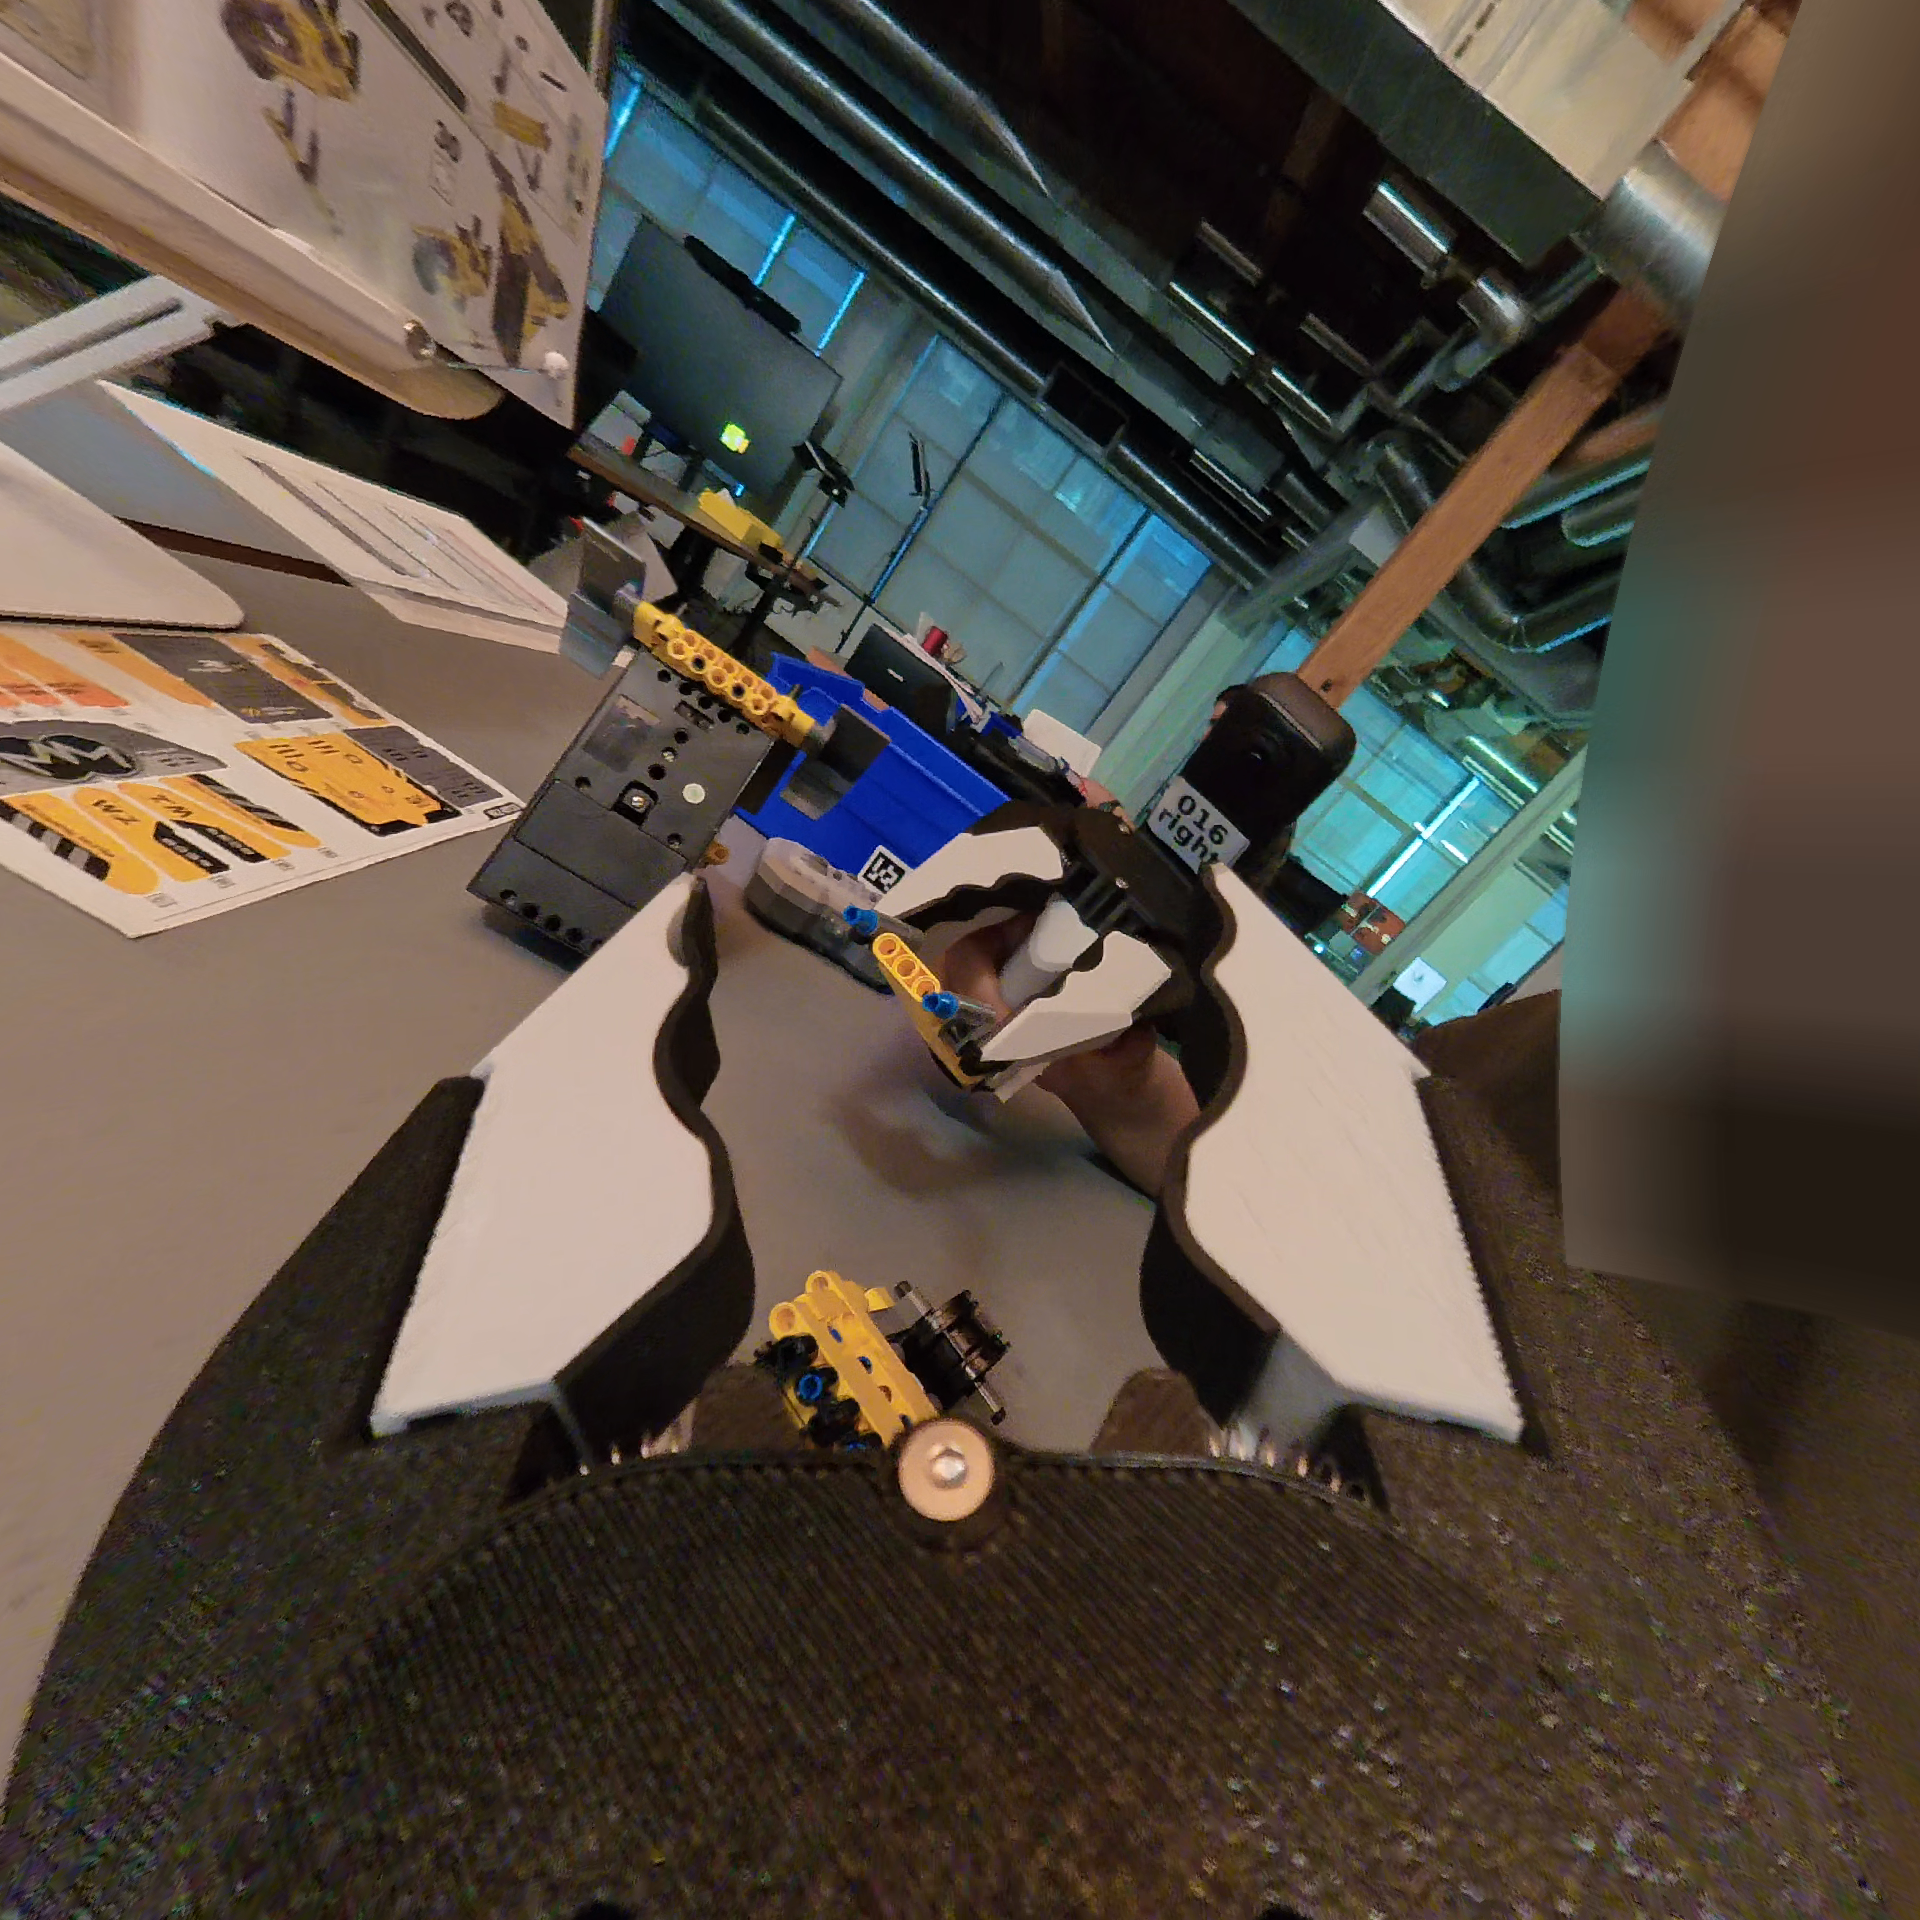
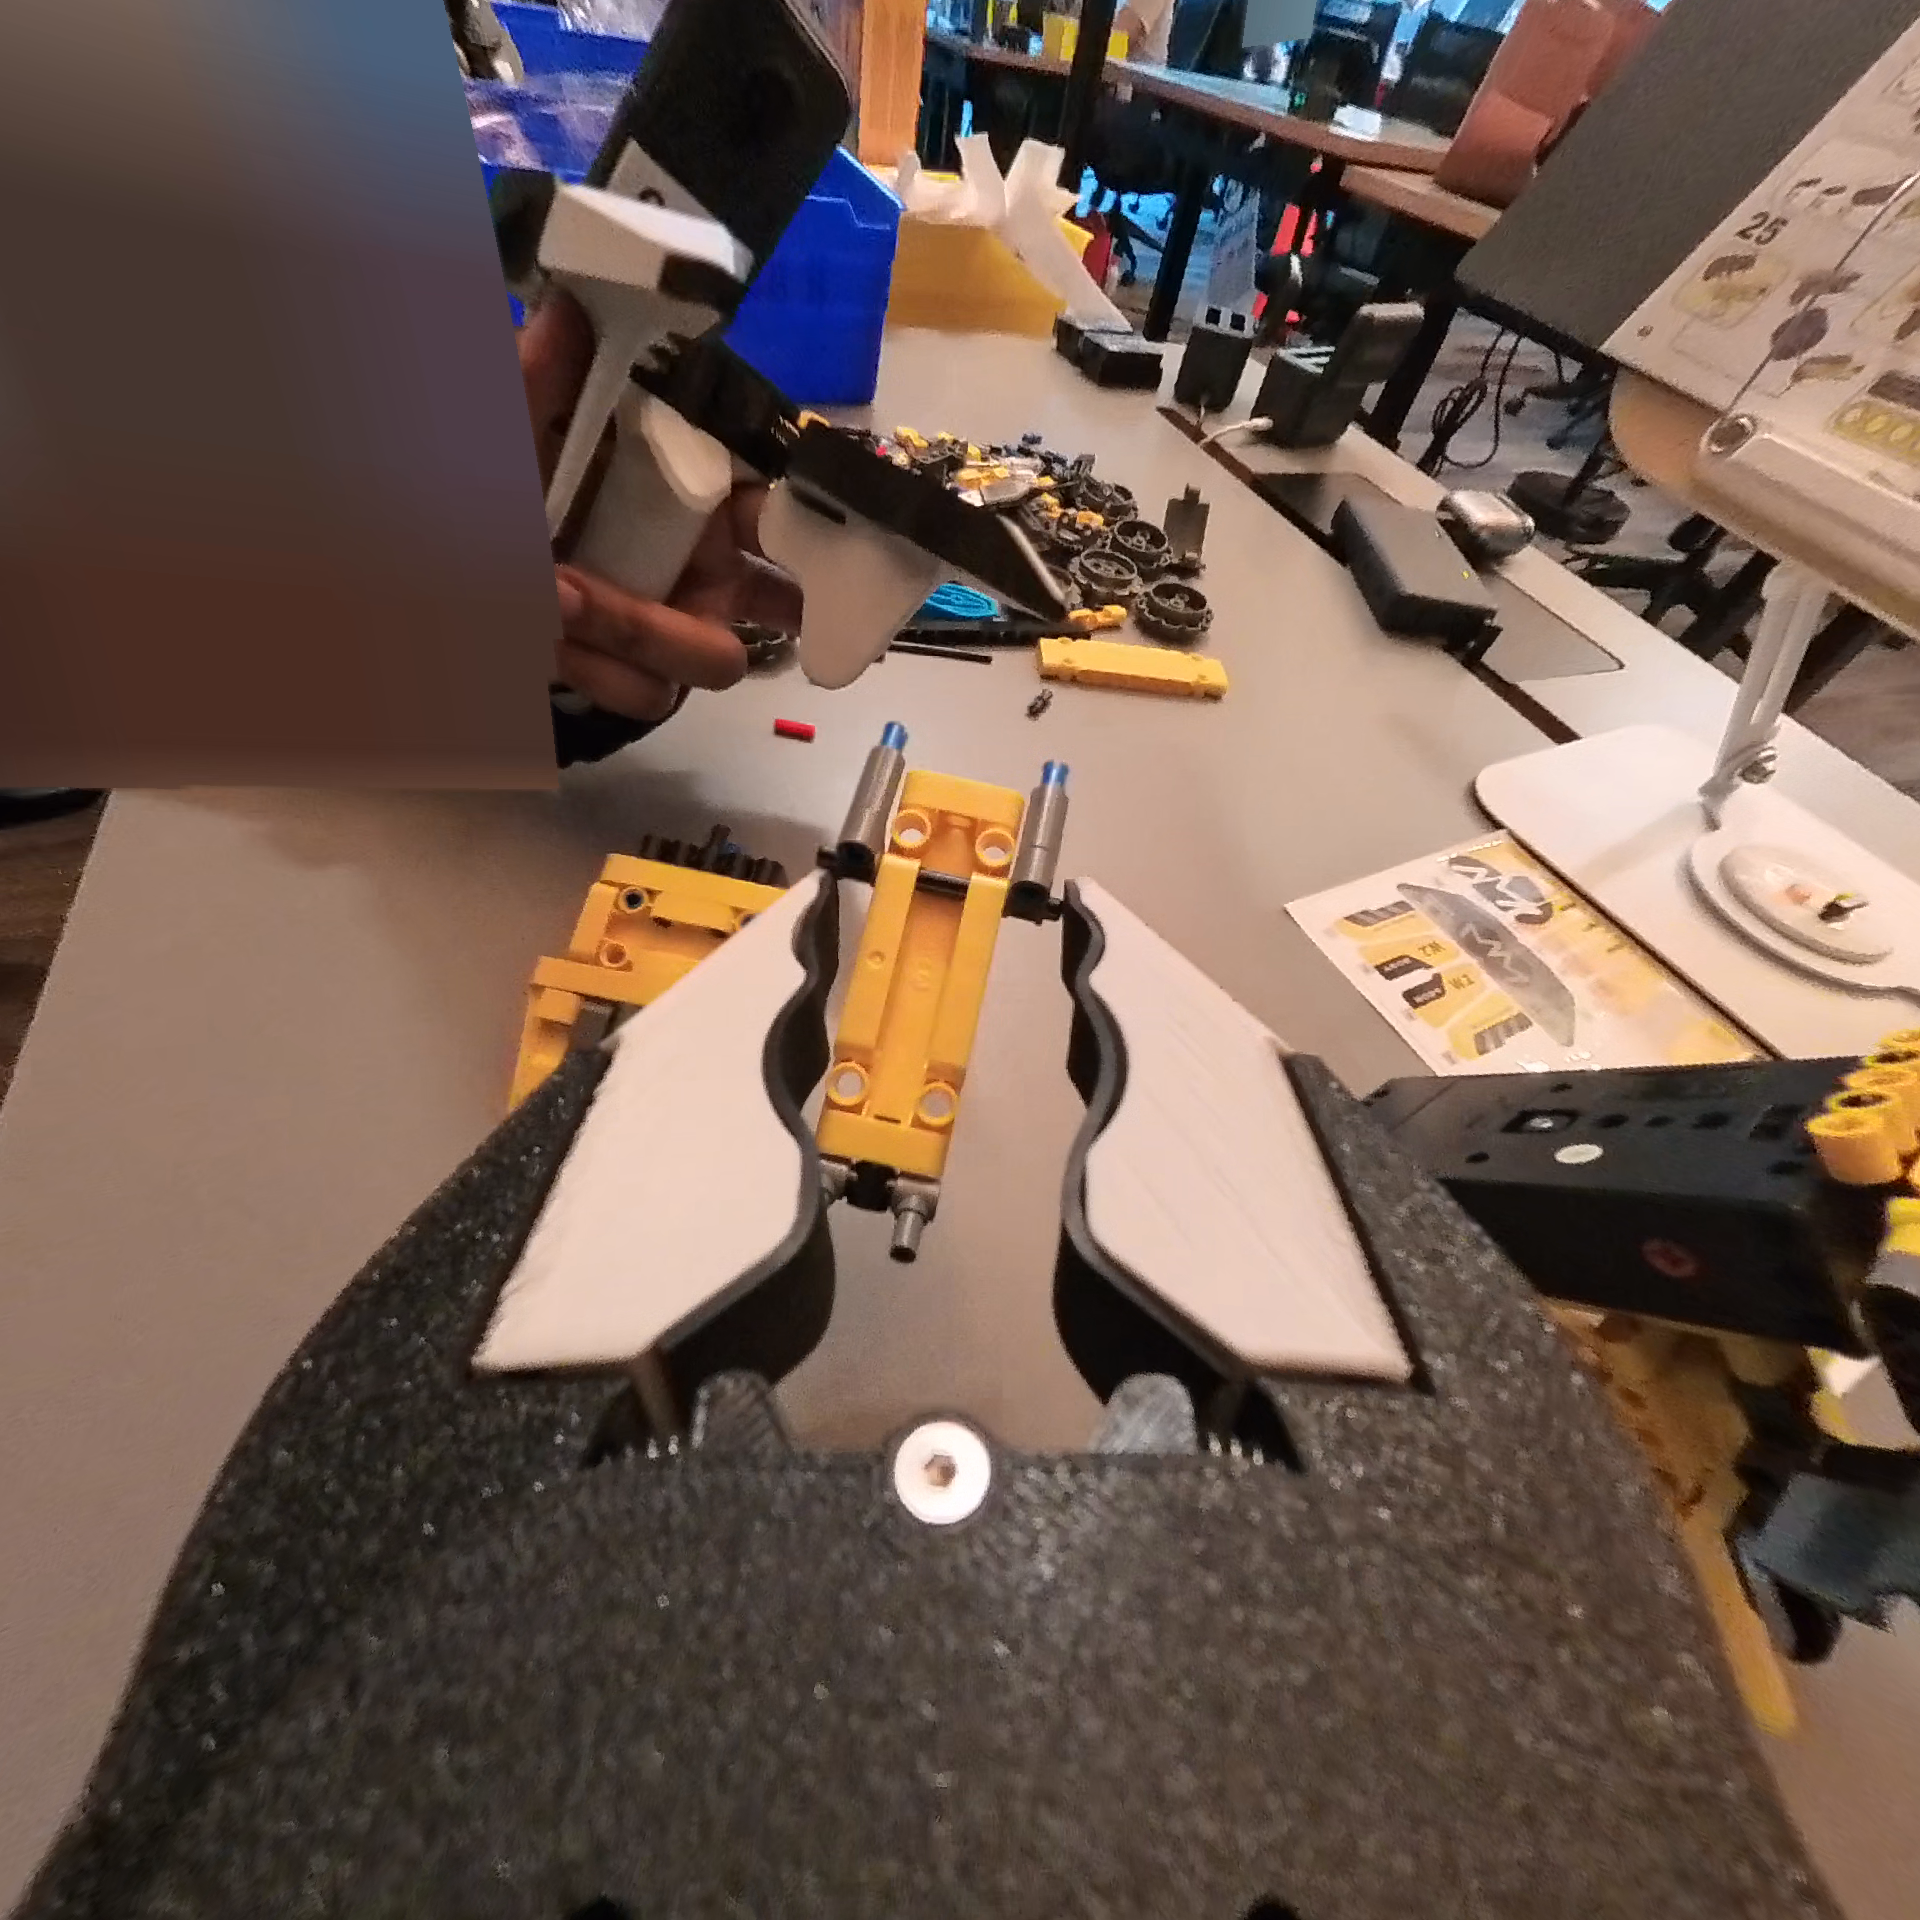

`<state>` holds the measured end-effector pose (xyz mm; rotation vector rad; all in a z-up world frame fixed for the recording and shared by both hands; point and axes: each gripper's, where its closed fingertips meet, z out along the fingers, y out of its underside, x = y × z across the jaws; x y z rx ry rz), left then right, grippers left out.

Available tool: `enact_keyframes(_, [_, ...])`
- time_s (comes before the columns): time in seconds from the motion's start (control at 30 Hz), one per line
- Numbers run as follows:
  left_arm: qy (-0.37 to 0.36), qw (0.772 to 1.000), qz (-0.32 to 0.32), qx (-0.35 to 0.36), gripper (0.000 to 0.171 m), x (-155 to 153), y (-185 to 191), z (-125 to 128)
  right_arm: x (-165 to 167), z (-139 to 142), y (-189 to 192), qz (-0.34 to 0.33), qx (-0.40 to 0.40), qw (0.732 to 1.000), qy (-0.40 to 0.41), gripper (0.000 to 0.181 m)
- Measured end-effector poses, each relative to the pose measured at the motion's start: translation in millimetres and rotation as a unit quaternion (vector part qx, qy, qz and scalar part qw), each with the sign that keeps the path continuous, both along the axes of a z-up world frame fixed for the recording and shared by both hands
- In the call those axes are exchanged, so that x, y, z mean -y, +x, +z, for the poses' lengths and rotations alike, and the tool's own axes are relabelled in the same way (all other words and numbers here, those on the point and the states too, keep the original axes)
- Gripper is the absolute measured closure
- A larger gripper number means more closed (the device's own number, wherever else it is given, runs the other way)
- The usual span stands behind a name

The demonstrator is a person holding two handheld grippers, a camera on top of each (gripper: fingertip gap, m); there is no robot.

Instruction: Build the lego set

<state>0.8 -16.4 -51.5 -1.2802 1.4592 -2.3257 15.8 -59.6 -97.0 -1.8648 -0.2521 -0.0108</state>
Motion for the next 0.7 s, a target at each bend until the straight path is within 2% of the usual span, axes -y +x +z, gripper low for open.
enact_keyframes(0.23, [0.040,0.999,-0.003,0.011,0.086,10,-3,-1,0,-2,-1,0.013,-0.040,0.999,0.003,0.139])
enact_keyframes(0.7, [0.033,0.999,-0.021,0.005,0.087,18,-4,-3,0,4,1,0.027,-0.111,0.993,0.028,0.139])
